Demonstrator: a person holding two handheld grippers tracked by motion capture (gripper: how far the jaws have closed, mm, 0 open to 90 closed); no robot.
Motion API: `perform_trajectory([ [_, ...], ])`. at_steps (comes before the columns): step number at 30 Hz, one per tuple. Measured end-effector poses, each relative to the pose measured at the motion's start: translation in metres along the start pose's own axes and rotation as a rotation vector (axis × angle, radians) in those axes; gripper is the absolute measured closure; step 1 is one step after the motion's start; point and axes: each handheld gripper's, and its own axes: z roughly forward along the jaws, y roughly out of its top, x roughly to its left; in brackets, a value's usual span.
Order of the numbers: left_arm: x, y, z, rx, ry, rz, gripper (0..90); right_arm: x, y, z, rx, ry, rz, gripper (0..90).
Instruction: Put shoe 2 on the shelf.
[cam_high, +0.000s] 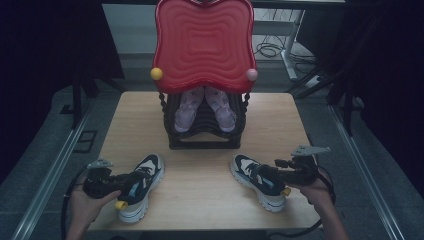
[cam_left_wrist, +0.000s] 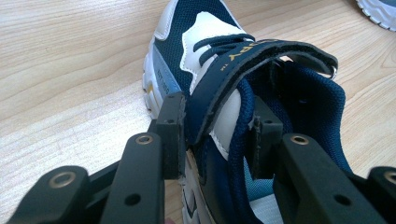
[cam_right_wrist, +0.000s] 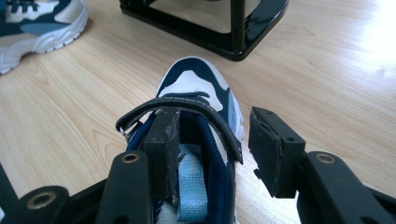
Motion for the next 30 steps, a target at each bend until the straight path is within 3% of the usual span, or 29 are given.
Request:
perform_trajectory([
  [12,-0.001,0.001,0.001,0.007,0.003,0.0,61.6,-0.003,0.005,0.015,0.138,0.023,-0.017,56.3],
  [19,0.0,-0.001,0.002,0.02,0.003,0.0,60.7,-0.005,0.005,0.025,0.212,-0.003,-0.026,61.1],
  [30,0.0,-0.003,0.003,0.008,0.008,0.002,64.3,-0.009,0.005,0.027,0.222,0.005,-0.005,70.8],
])
